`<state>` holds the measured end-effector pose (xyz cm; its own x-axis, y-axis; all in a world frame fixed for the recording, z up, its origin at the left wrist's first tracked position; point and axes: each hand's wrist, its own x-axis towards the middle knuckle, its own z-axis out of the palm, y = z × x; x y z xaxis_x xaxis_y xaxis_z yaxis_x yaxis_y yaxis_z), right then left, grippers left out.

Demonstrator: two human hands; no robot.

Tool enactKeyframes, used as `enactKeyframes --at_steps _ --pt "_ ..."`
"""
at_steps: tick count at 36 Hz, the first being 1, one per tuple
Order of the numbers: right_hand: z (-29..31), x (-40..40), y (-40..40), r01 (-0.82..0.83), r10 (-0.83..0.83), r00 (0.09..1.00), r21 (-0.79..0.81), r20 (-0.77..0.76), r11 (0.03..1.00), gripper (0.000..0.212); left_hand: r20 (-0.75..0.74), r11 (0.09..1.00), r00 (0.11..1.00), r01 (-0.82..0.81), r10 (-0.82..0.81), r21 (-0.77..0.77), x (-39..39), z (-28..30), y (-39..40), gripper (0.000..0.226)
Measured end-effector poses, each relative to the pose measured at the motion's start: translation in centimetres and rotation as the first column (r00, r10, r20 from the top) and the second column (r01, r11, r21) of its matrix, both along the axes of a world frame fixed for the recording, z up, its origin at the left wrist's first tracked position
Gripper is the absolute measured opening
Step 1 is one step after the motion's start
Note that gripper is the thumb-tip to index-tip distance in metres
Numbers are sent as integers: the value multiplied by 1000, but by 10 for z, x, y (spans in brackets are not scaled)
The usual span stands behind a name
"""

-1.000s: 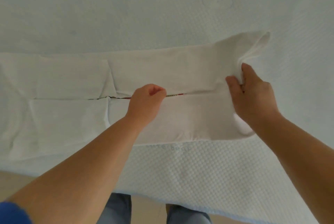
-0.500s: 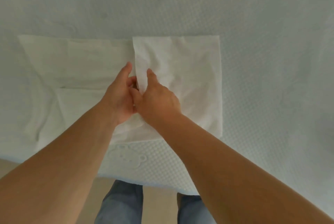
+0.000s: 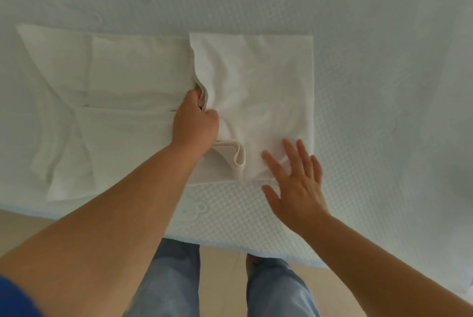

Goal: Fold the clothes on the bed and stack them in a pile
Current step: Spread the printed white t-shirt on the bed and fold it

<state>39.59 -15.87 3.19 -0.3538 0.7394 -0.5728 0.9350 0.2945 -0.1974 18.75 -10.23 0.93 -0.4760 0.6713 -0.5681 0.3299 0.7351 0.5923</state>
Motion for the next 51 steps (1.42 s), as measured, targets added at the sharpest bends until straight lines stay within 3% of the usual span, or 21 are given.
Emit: enactKeyframes --at_steps 5,9,14,18,21,24,27,30,33,35,37,41,43,46,51 --pt "0 -17 -25 -231 221 969 -90 -112 969 67 -29 995 999 38 -36 91 -8 9 -2 12" --pt "-5 -23 -26 -270 243 952 -135 -185 953 58 -78 996 997 37 -30 83 -13 6 -6 5" --pt "1 -5 -12 -44 43 952 4 -303 999 39 -185 1000 983 11 -10 4 -9 0 -10 11" --pt "-5 20 4 220 -173 945 147 -279 964 51 -342 995 939 21 16 103 -2 4 -8 42" --pt "-19 38 10 198 -193 975 38 -114 979 70 -494 922 843 342 -214 184 13 11 -13 63" --pt "-34 56 3 62 -62 998 -57 0 996 71 -484 727 685 673 -545 134 36 2 -20 67" --pt "-39 67 -2 9 -8 1000 -59 25 998 72 -421 611 519 783 -744 -116 36 -23 -27 70" --pt "-39 71 -6 -35 40 997 -66 69 997 78 -454 575 453 799 -767 -176 24 -36 -30 73" --pt "-29 61 -2 11 -11 1000 -11 1 1000 81 -483 600 467 783 -741 -162 25 -33 -32 76" --pt "-24 46 11 158 -143 978 89 -153 983 74 -521 639 479 748 -707 -179 25 -30 -35 77" --pt "-27 33 36 394 -353 894 107 -277 913 68 -545 674 489 709 -681 -208 18 -29 -38 78" --pt "-44 23 91 744 -723 623 -58 -300 665 51 -523 724 541 646 -659 -244 -1 -34 -39 78" --pt "-47 22 103 792 -796 531 -164 -291 588 40 -490 719 558 652 -670 -240 -5 -38 -37 79" --pt "-47 23 108 761 -824 505 -319 -257 565 17 -424 739 620 637 -661 -219 -8 -40 -31 82" --pt "-29 28 113 701 -864 418 -505 -282 504 10 -329 776 708 612 -625 -156 -17 -31 -19 74"
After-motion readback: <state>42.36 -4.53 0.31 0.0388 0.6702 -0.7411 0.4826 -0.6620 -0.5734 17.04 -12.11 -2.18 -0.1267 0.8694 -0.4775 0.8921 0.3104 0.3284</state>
